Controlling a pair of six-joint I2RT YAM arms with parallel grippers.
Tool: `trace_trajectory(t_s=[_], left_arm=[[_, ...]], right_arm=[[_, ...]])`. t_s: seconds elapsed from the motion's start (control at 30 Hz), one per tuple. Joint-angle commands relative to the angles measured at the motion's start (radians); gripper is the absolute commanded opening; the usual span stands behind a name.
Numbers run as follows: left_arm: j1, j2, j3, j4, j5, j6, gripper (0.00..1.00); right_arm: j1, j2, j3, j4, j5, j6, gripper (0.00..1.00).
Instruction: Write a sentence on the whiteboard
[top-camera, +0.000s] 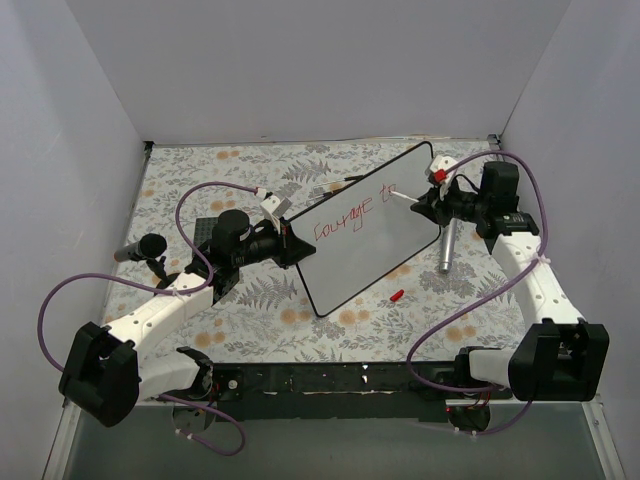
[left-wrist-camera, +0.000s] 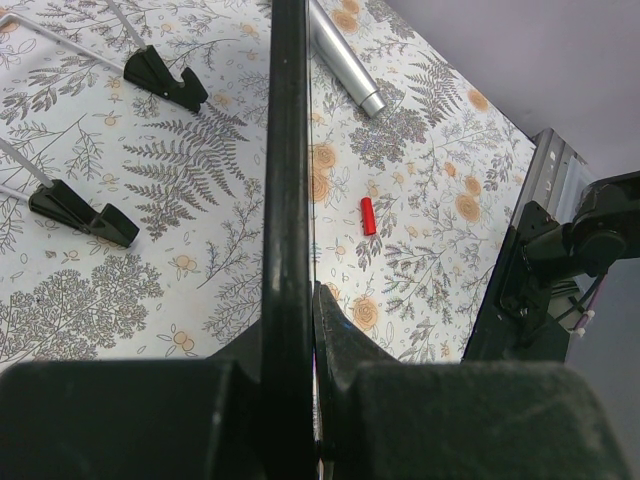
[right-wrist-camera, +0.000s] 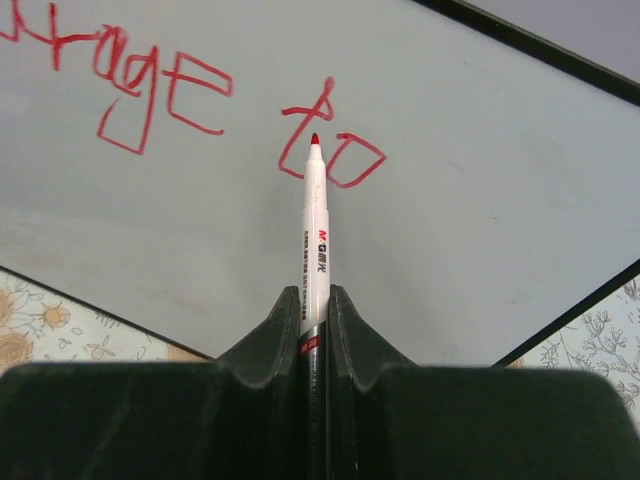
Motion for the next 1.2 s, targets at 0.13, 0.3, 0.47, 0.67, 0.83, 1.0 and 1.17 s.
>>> trace_trajectory(t_s=[0.13, 0.3, 0.47, 0.67, 0.83, 1.0, 1.17], left_arm=[[-0.003, 0.001, -0.006, 0.010, 0.010, 0.067, 0.00], [-0.003, -0.005, -0.004, 0.004, 0.006, 0.078, 0.00], [-0.004, -0.010, -0.004, 0.001, 0.001, 0.084, 0.00], [-0.003, -0.024, -0.017, 0.004, 0.003, 0.081, 0.00], [-0.003, -0.030, -0.017, 0.007, 0.007, 0.078, 0.00], [-0.003, -0.031, -0.020, 0.012, 0.010, 0.075, 0.00], [-0.003, -0.031, -0.021, 0.013, 0.010, 0.070, 0.00]], right_arm=[[-0.085, -0.104, 0.088, -0.147, -0.115, -0.057, 0.01], [-0.137, -0.123, 0.045, -0.107, -0.133, -0.023, 0.01], [-0.165, -0.121, -0.004, -0.090, -0.160, -0.015, 0.01], [-0.219, -0.107, -0.010, -0.085, -0.204, -0.012, 0.01], [-0.235, -0.089, -0.021, -0.070, -0.230, -0.011, 0.01], [-0.237, -0.075, -0.021, -0.059, -0.230, -0.027, 0.01], [-0.237, -0.039, -0.006, -0.047, -0.226, -0.046, 0.01]])
